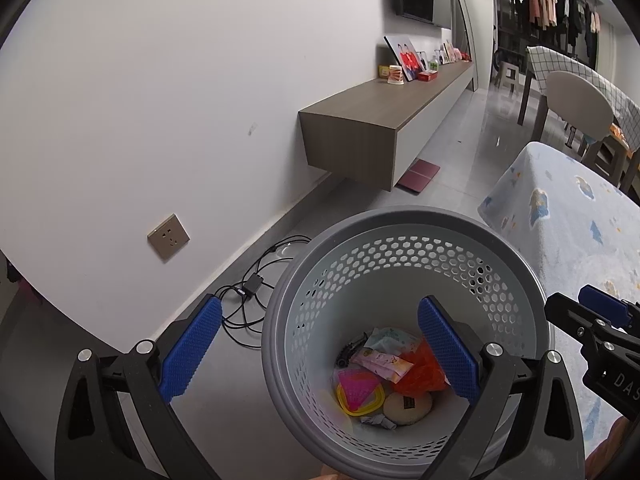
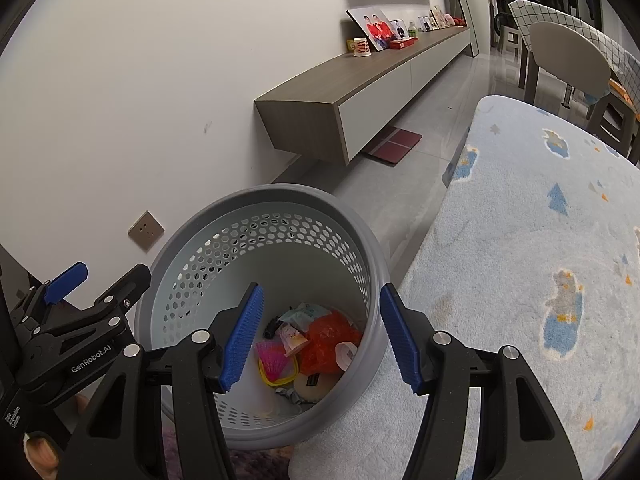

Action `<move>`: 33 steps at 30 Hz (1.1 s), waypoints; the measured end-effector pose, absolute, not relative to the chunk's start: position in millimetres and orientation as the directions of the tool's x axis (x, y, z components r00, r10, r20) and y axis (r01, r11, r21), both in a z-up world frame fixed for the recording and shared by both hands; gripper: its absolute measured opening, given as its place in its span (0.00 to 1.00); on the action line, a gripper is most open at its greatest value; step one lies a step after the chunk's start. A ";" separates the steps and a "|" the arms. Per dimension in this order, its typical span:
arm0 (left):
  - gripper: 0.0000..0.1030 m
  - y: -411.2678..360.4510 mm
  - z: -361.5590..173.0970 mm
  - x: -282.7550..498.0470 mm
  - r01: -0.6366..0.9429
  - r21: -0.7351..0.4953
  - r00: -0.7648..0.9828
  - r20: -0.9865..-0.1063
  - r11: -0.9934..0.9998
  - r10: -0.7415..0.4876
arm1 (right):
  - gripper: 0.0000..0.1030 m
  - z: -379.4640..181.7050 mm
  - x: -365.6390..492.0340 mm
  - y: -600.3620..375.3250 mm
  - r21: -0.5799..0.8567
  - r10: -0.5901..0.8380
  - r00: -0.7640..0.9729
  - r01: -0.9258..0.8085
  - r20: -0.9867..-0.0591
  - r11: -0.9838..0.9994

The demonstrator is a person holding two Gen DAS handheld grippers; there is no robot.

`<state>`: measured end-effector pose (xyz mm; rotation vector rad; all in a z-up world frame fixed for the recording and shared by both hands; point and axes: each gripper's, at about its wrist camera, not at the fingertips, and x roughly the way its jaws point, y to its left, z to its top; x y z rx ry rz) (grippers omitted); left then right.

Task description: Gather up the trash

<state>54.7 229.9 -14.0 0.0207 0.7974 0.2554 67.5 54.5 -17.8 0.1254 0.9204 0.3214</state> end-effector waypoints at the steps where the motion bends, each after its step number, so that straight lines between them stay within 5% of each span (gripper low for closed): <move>1: 0.94 229.8 -14.1 54.8 -0.219 0.116 0.669 -0.705 0.969 0.236 | 0.56 -18.1 67.4 53.8 0.243 0.325 0.561 -0.219 -0.761 0.945; 33: 0.94 230.6 -13.0 54.2 -0.214 0.125 0.673 -0.700 0.969 0.239 | 0.57 -18.1 66.9 55.9 0.241 0.325 0.560 -0.220 -0.762 0.945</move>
